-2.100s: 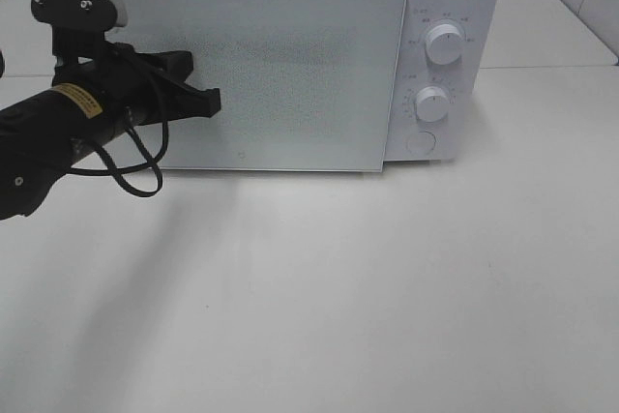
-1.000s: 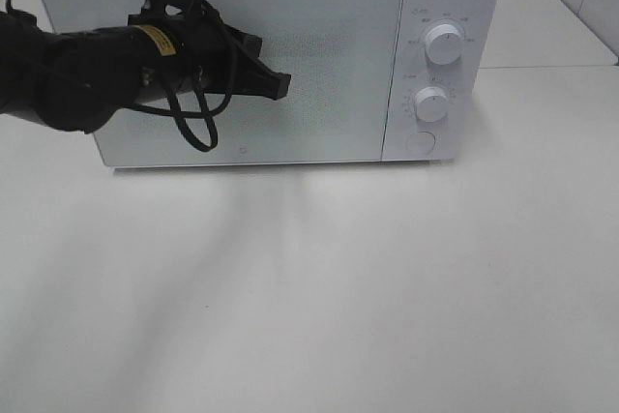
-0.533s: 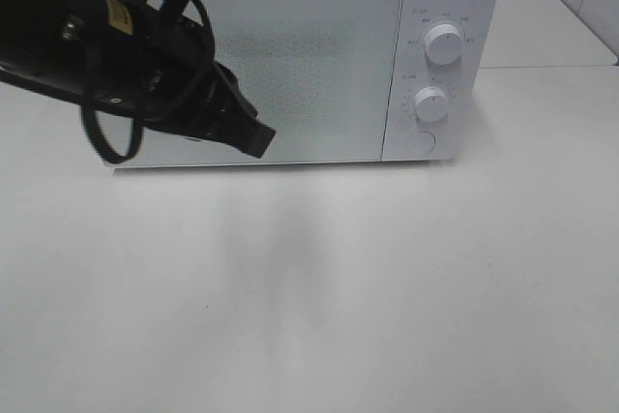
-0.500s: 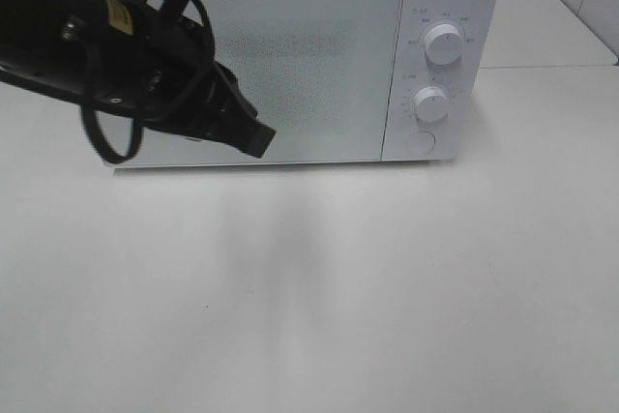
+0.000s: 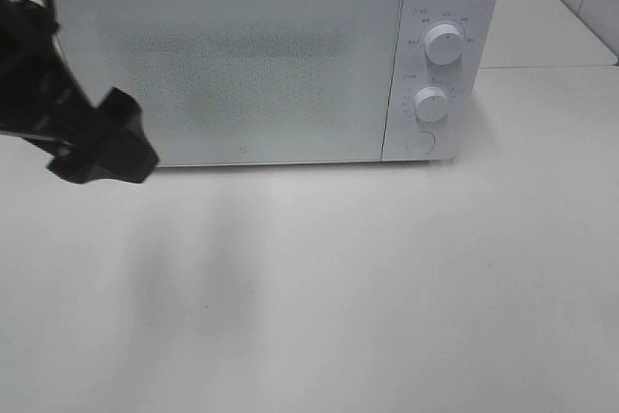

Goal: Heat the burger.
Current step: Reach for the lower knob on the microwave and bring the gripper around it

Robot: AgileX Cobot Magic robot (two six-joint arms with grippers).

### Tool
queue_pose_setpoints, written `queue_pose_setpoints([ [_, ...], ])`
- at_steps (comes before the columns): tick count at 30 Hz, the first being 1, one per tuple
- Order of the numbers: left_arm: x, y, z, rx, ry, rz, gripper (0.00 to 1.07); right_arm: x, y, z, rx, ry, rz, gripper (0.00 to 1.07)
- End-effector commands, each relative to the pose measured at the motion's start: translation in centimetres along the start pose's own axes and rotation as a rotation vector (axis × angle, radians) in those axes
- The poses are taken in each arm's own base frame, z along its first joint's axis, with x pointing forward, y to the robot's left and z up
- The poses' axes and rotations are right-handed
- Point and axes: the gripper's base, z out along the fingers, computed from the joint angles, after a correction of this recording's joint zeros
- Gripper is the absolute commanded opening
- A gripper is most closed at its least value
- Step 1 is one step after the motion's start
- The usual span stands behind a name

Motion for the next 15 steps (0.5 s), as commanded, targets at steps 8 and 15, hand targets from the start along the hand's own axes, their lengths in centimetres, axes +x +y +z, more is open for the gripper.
queue_pose_setpoints([
  [8, 5.0, 6.5, -6.1, -0.173, -0.029, -0.165, 1.01, 0.2, -0.1, -0.4, 0.012, -0.032, -0.011, 0.49],
  [15, 12.6, 7.1, -8.5, -0.280, -0.026, -0.298, 1.01, 0.2, -0.1, -0.4, 0.012, -0.032, -0.011, 0.49],
])
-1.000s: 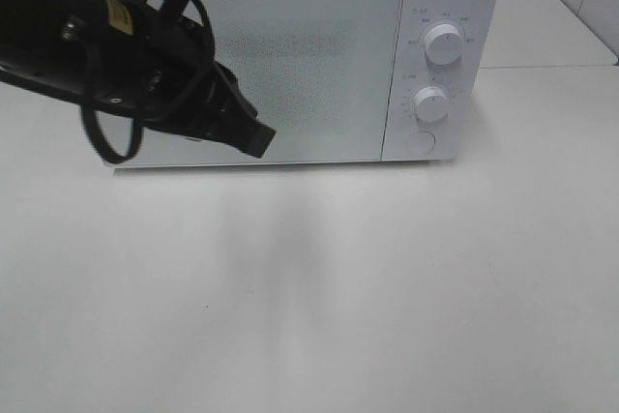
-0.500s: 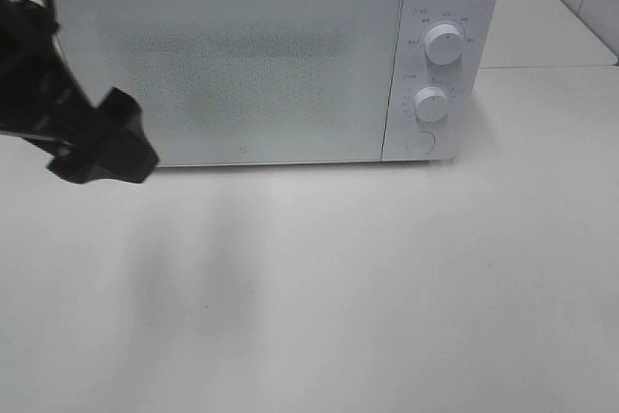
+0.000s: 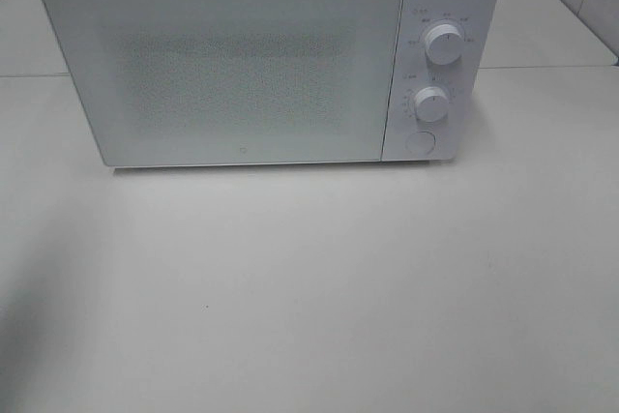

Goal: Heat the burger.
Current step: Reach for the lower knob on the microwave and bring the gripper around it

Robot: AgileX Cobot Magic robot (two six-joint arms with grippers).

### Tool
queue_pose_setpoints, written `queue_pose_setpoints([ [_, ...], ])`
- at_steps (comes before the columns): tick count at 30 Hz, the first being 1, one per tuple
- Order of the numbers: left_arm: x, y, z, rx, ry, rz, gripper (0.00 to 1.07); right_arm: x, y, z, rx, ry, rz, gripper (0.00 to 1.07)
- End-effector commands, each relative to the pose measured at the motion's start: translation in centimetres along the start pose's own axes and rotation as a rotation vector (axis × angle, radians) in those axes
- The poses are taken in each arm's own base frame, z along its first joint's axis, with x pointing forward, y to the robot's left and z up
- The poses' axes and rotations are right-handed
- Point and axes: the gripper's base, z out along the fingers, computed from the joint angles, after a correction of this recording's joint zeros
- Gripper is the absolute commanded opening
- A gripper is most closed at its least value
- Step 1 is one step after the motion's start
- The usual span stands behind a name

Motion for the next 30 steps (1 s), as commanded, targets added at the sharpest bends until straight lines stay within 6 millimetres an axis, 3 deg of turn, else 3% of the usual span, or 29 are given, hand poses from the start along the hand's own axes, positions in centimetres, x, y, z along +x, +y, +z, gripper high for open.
queue_pose_setpoints([
  [1, 3.0, -0.3, -1.1, -0.009, -0.020, -0.026, 1.01, 0.2, -0.1, -0.4, 0.012, -0.032, -0.011, 0.49],
  [9, 7.6, -2.3, -3.1, -0.008, -0.176, -0.110, 1.01, 0.2, -0.1, -0.4, 0.012, -0.032, -0.011, 0.49],
  [14, 9.8, -3.1, -3.2, -0.017, -0.238, -0.161, 1.01, 0.2, -0.1, -0.4, 0.012, -0.032, -0.011, 0.49],
  [24, 12.4, -3.9, -4.5, -0.056, -0.362, -0.140, 1.01, 0.2, -0.1, -0.4, 0.012, -0.032, -0.011, 0.49],
  [30, 14.9, -4.6, -6.2, -0.119, -0.550, -0.166, 1.01, 0.2, -0.1, -0.4, 0.012, -0.032, -0.011, 0.49],
])
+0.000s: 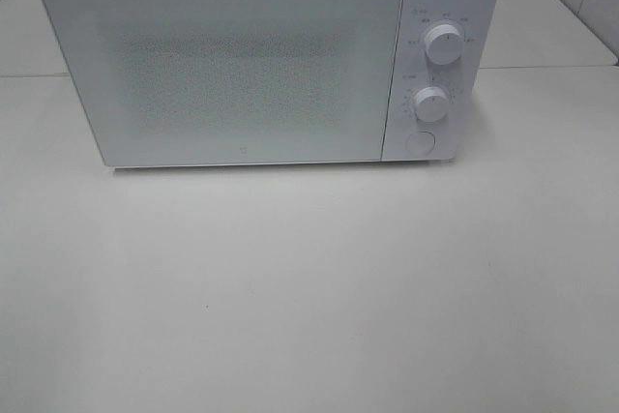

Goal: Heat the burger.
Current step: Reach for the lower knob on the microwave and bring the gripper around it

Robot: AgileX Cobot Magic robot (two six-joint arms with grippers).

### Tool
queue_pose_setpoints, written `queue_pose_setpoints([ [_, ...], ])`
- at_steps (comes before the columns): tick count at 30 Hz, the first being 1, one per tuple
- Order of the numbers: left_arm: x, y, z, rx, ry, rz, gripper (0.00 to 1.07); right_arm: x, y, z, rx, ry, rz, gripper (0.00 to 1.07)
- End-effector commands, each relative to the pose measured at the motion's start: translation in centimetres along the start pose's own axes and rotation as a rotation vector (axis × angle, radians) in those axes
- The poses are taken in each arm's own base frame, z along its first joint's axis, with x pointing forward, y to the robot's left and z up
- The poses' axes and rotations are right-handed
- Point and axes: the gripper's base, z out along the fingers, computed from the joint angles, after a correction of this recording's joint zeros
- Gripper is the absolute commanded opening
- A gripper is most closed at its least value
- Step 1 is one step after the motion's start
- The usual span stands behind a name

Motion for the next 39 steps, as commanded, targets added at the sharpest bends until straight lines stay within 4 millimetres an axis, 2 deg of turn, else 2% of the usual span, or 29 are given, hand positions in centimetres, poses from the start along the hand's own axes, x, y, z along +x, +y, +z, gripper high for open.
queue_pose_setpoints([
  [1, 0.54, -0.02, -0.86, -0.025, -0.064, -0.022, 1.01, 0.15, -0.05, -0.35, 0.012, -0.032, -0.011, 0.49],
  [39, 0.49, 0.03, -0.80, -0.028, -0.059, -0.030, 1.01, 0.13, -0.06, -0.31, 0.012, -0.029, -0.011, 0.49],
])
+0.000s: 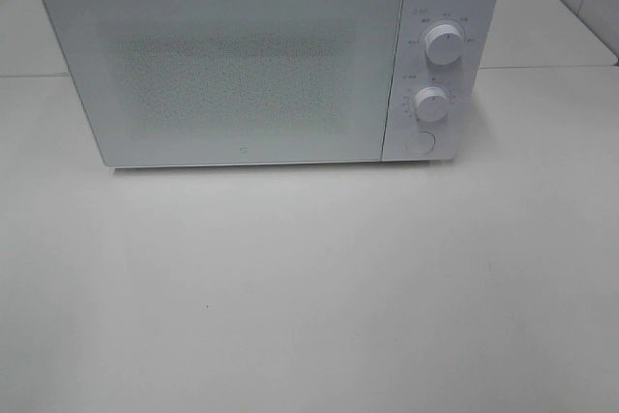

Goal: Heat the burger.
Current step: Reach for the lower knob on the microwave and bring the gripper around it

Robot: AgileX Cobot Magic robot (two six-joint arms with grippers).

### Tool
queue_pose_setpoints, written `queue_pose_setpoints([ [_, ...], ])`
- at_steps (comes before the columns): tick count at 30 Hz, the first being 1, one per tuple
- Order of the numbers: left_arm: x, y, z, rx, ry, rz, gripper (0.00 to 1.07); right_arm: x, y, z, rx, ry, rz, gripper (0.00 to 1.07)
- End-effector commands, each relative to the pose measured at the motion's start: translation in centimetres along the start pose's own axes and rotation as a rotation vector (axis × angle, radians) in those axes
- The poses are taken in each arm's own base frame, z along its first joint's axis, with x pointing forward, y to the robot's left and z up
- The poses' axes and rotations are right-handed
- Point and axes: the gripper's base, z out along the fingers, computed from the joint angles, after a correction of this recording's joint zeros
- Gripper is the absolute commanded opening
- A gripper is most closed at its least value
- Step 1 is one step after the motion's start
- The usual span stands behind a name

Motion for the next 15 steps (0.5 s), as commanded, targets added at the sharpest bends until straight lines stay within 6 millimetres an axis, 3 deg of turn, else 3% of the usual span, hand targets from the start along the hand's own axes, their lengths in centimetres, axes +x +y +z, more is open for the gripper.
queue_pose_setpoints([
  [1, 0.17, 0.00, -0.24, -0.008, -0.021, -0.007, 1.01, 0.13, -0.06, -0.31, 0.012, -0.029, -0.011, 0.49],
  [15, 0.17, 0.00, -0.24, -0.008, -0.021, -0.007, 1.01, -0.36, -0.09, -0.63, 0.015, -0.060, -0.044, 0.52],
])
